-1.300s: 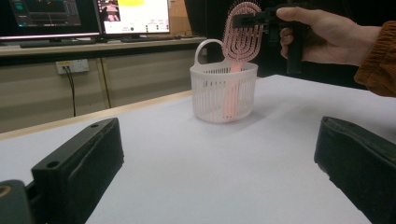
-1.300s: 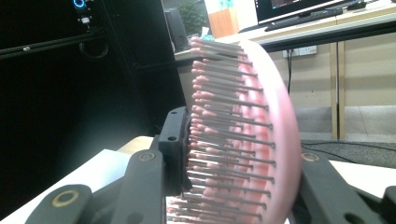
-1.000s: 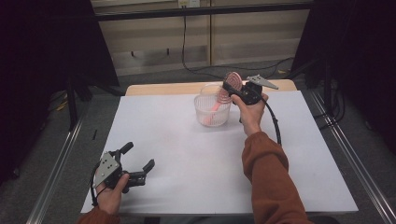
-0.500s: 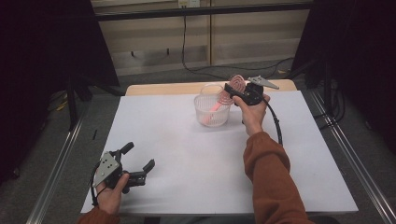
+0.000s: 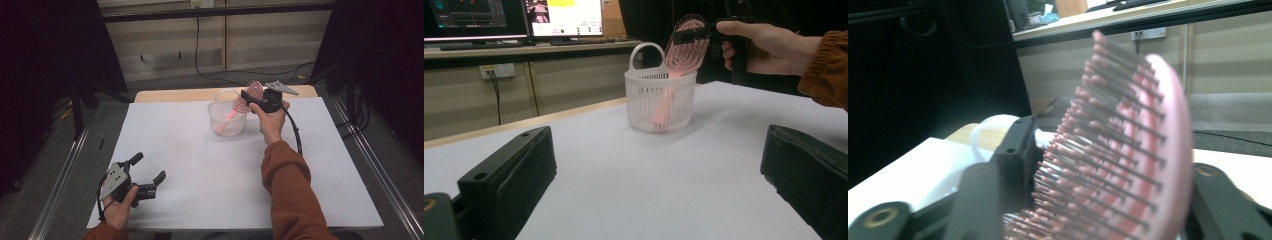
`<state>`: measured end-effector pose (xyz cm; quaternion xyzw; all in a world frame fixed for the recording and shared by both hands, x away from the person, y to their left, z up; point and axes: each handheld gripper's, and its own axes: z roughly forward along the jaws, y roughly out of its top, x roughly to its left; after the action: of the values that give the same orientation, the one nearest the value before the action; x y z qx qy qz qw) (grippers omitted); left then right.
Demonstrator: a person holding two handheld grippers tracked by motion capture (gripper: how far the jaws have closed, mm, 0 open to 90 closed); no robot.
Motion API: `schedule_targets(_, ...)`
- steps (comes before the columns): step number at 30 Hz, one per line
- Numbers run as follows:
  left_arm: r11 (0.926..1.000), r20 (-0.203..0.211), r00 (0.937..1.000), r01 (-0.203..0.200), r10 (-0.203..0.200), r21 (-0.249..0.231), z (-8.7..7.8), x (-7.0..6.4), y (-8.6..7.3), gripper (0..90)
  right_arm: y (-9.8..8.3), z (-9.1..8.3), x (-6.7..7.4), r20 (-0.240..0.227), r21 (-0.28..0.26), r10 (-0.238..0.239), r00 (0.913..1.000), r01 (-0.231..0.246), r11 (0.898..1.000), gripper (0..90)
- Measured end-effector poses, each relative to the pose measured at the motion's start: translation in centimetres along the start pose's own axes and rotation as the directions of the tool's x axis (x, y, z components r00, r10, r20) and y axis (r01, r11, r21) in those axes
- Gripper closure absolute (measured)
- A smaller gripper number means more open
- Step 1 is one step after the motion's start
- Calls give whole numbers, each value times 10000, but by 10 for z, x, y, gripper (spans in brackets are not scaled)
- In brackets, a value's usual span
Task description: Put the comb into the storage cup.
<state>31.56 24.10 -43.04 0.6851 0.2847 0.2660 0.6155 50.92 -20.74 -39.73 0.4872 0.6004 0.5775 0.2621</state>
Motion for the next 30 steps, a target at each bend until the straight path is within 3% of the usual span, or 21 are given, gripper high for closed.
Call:
schedule_targets(2,10000,49,10000,34,-34,7,1,0,0,13,-1,1,-2,199,51,40,9998,-41,10000,419)
schedule_targets(14,10000,81,10000,48,-48,-34,1,0,-1,13,1,-1,-2,99,116,-25,9999,24,9999,243)
schedule_targets(16,9999,66,9999,96,-96,-53,2,0,-1,13,2,-3,-3,165,179,-182,9997,179,9997,186)
schedule_targets(21,9999,68,9999,91,-90,-52,2,0,-1,13,4,-5,-3,374,16,25,9993,-26,10000,36)
schedule_targets(30,9999,-39,9998,170,-169,17,3,1,-1,12,6,-9,0,145,-27,-122,9998,123,9999,8)
